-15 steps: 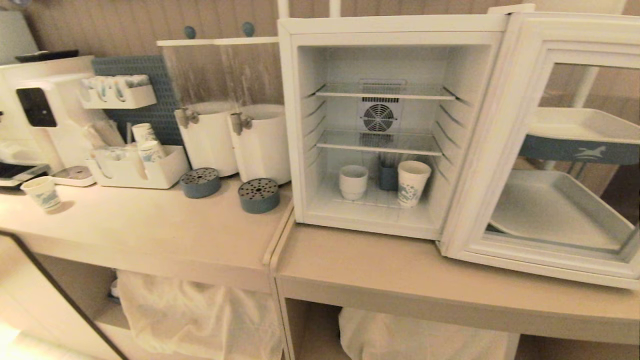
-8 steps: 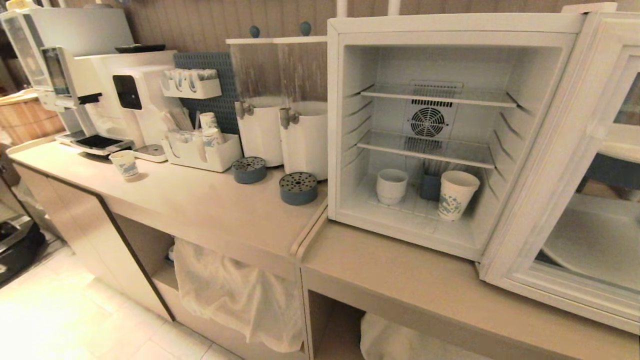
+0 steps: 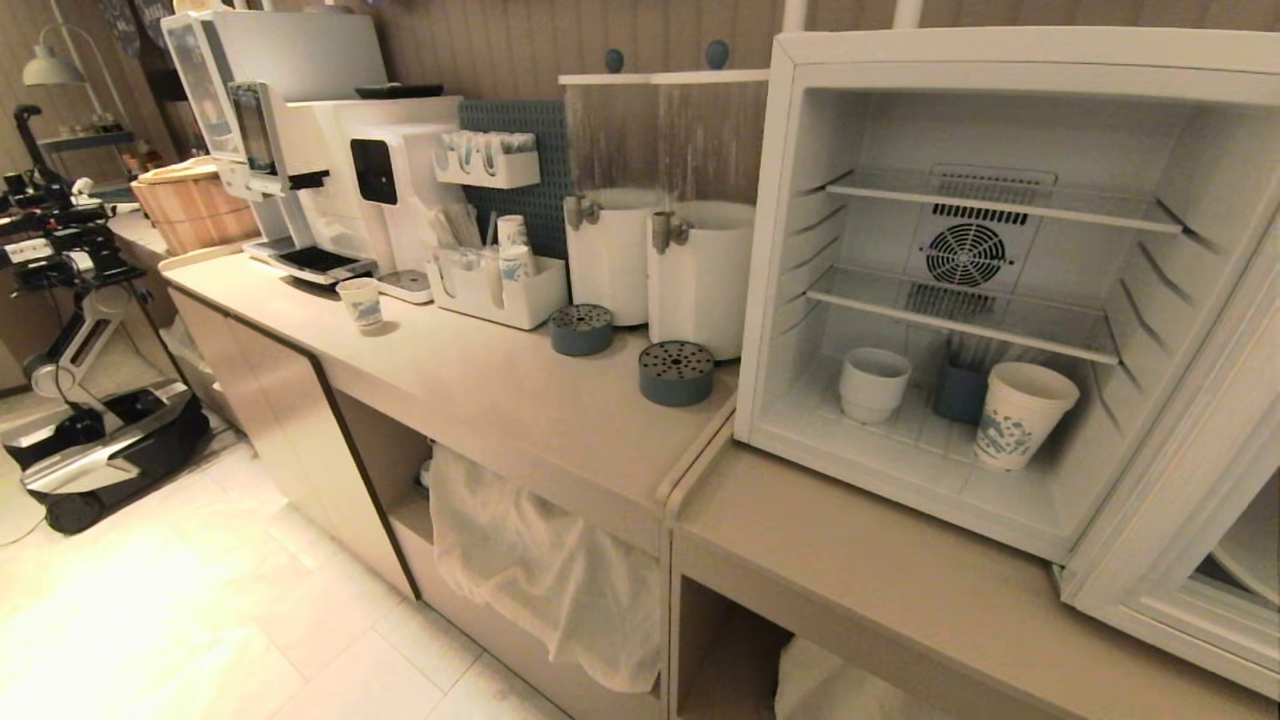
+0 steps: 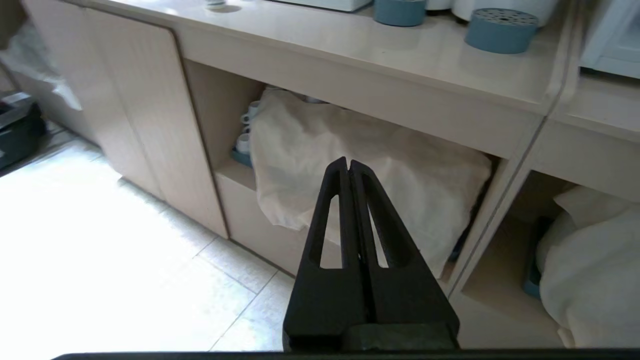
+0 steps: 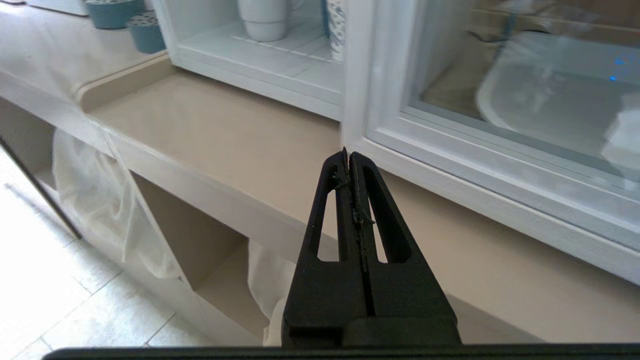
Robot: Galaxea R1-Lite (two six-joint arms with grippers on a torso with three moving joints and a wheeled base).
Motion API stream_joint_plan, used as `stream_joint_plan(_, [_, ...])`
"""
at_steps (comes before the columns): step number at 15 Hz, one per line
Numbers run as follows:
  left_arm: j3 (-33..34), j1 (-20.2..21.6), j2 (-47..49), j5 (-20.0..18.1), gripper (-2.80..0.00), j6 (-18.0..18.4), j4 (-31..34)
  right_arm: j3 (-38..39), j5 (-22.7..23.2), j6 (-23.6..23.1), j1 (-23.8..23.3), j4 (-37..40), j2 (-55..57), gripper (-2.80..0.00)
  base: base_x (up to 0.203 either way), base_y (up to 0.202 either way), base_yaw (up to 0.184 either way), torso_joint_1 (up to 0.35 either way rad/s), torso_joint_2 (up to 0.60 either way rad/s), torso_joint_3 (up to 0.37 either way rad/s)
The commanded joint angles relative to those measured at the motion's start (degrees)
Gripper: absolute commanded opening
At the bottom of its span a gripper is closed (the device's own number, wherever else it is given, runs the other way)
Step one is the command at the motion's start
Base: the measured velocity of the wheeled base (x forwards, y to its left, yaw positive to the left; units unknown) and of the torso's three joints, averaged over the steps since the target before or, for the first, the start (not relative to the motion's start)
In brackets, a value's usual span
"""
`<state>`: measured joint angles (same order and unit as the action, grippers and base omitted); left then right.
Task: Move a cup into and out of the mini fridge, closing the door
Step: Close the freezer door
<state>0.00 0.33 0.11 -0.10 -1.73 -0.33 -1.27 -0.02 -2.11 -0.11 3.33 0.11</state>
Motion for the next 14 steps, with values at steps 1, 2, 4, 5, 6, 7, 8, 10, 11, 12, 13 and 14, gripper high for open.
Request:
stream_joint_plan(1, [0.02, 0.02, -0.02, 0.02, -2.8, -0.03, -0.02, 0.04, 0.02, -0.08, 0.02, 0.01, -0.02, -2.8, -0.005, 0.01, -0.06, 0.005, 0.0, 0.005])
stream_joint_plan(2, [0.09, 0.02, -0.02, 0.01, -2.8, -0.03, -0.02, 0.04, 0.02, -0.09, 0.02, 0.01, -0.02, -2.8, -0.003, 0.017, -0.099, 0.007, 0.01, 0.002])
stream_joint_plan(4, [0.09, 0.02, -0.02, 0.01, -2.8, -0.03, -0.02, 0.04, 0.02, -0.09, 0.02, 0.01, -0.02, -2.8, -0.001, 0.016, -0.144, 0.002, 0.0, 0.002])
stream_joint_plan(5, [0.02, 0.02, -0.02, 0.01, -2.8, -0.03, -0.02, 0.04, 0.02, -0.02, 0.02, 0.01, -0.02, -2.8, -0.001, 0.016, -0.155, 0.002, 0.01, 0.005])
stream_joint_plan(6, [0.05, 0.02, -0.02, 0.06, -2.8, -0.03, -0.02, 0.04, 0.02, 0.0, 0.02, 0.01, -0.02, -2.8, 0.0, 0.009, -0.146, 0.003, 0.01, 0.0])
stream_joint_plan(7, [0.0, 0.02, -0.02, 0.01, -2.8, -0.03, -0.02, 0.03, 0.02, -0.04, -0.05, 0.01, -0.02, -2.8, 0.001, 0.014, -0.124, 0.002, 0.0, 0.002])
stream_joint_plan(8, [0.02, 0.02, -0.02, 0.01, -2.8, -0.03, -0.02, 0.04, 0.02, -0.09, 0.02, 0.01, -0.02, -2.8, -0.001, 0.005, -0.071, 0.007, 0.0, 0.003])
stream_joint_plan(10, [0.0, 0.02, -0.02, 0.01, -2.8, -0.03, -0.02, 0.04, 0.02, -0.09, 0.02, 0.01, -0.02, -2.8, 0.0, 0.0, 0.0, 0.0, 0.0, 0.0])
stream_joint_plan(11, [0.09, 0.02, -0.02, 0.01, -2.8, -0.03, -0.02, 0.03, 0.02, -0.01, 0.02, 0.01, -0.02, -2.8, 0.0, 0.0, 0.0, 0.0, 0.0, 0.0])
stream_joint_plan(12, [0.01, 0.02, -0.02, 0.01, -2.8, -0.03, -0.02, -0.02, 0.02, -0.09, -0.01, 0.01, -0.02, -2.8, 0.0, 0.0, 0.0, 0.0, 0.0, 0.0])
stream_joint_plan(13, [0.09, 0.02, -0.02, 0.01, -2.8, -0.03, -0.02, 0.04, 0.02, -0.09, 0.02, 0.01, -0.02, -2.8, 0.0, 0.0, 0.0, 0.0, 0.0, 0.0])
stream_joint_plan(14, [0.01, 0.02, -0.02, 0.01, -2.8, -0.03, -0.02, -0.04, 0.02, -0.09, 0.02, 0.01, -0.02, -2.8, 0.0, 0.0, 0.0, 0.0, 0.0, 0.0])
